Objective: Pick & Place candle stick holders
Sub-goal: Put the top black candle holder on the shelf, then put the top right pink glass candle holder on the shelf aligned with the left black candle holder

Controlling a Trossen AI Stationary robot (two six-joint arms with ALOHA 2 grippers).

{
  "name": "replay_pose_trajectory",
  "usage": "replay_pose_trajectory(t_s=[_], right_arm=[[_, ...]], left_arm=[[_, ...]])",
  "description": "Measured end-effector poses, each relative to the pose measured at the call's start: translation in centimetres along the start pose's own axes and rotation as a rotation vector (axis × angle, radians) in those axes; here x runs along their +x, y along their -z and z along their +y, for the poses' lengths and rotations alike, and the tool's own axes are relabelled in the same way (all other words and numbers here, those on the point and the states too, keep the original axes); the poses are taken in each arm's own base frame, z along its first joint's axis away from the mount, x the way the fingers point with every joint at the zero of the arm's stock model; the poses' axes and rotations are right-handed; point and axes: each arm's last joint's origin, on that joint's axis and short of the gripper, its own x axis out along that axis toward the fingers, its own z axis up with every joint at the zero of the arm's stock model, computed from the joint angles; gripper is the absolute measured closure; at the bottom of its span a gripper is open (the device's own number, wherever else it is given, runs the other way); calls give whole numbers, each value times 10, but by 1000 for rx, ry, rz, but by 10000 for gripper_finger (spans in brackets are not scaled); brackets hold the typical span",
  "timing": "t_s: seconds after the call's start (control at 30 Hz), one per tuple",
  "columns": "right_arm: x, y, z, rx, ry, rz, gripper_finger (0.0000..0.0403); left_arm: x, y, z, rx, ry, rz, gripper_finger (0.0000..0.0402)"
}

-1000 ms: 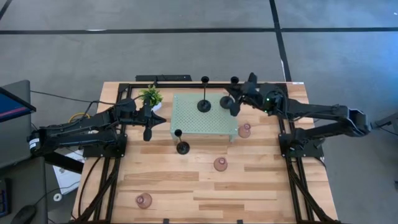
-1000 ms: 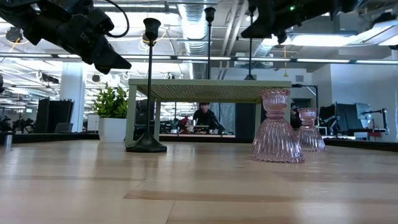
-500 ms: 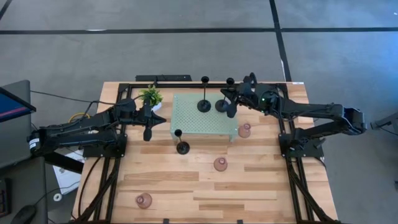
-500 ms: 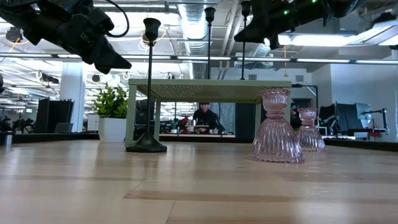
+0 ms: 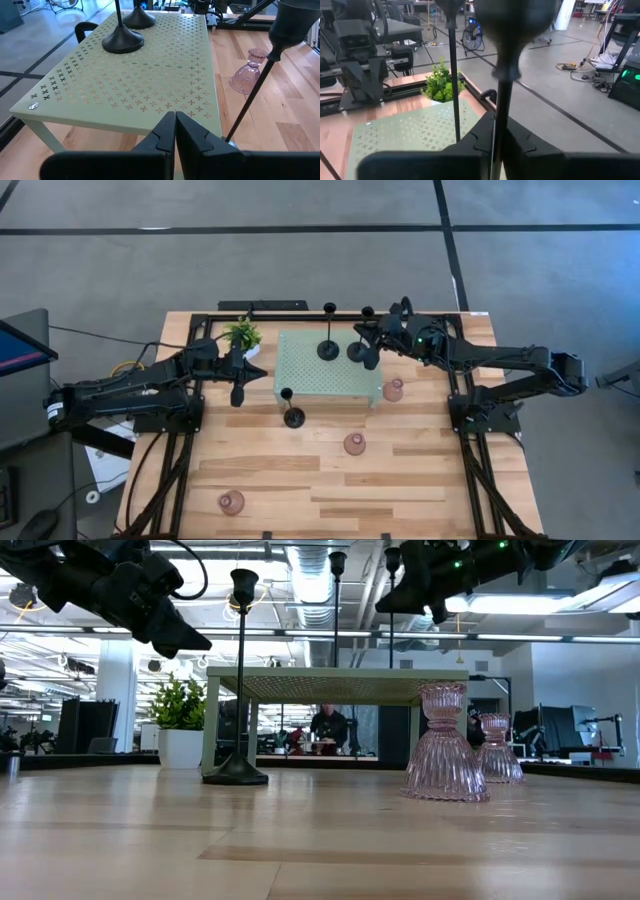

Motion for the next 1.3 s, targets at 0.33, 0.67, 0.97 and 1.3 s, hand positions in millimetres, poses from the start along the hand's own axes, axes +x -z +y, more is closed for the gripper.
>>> replay_pose_trajectory(t_s=[0.33,0.67,0.97,1.3], right_arm=[[0,0,0,-64,14,4,298],[-22,-13,-9,-119,146,-25,192],[-59,-26,-8,-118,103,-58,175],[-84,-32,-11,-116,84,-75,178]], left_arm=[[0,0,0,1,-1,-2,389],[0,0,0,1,0,-3,389],[0,0,0,1,0,-3,389],[0,0,0,1,0,-4,389]])
